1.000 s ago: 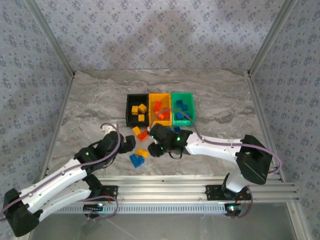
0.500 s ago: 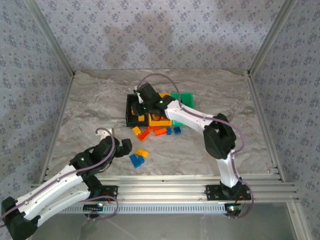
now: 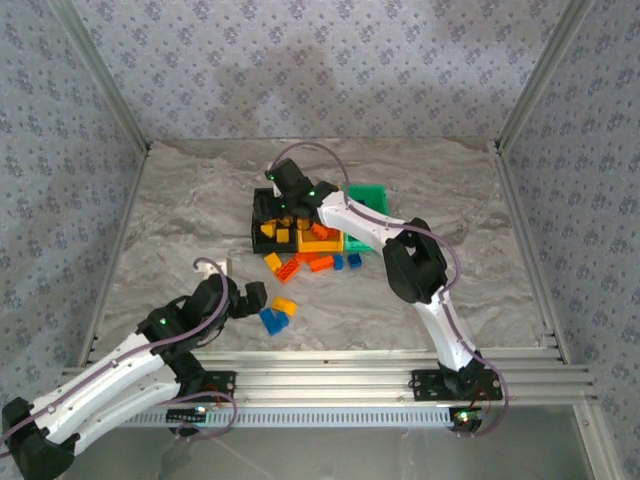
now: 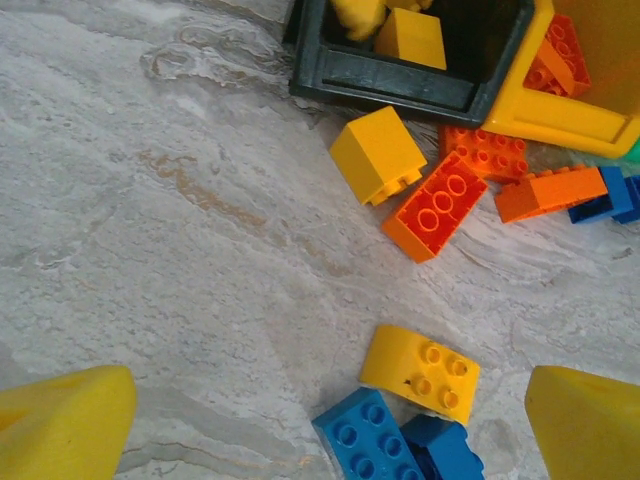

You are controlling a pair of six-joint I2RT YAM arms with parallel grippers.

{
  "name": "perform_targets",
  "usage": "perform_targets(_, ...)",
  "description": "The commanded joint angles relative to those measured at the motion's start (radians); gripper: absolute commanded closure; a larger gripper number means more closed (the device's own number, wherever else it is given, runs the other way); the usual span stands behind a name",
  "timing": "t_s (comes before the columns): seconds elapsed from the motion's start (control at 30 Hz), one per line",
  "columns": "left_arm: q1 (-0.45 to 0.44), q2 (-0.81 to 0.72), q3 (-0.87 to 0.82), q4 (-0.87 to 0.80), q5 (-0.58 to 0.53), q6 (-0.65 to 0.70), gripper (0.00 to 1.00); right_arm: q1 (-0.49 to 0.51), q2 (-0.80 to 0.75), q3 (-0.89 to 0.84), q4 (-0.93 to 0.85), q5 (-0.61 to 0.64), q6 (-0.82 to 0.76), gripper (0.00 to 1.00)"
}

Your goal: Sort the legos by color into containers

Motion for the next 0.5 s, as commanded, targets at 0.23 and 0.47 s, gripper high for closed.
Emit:
perform_targets(0.23, 0.003, 0.215, 0.073, 0.136, 0.199, 0.133, 0.03, 0.006, -0.436, -0.426, 0.183, -0.002, 0.028, 0.22)
perform_targets(0.47, -0.029, 0.484, 0.166, 0.206, 0.191, 0.215, 0.12, -0.001, -0.691, -0.748, 0.219, -0.032, 0.039, 0.2)
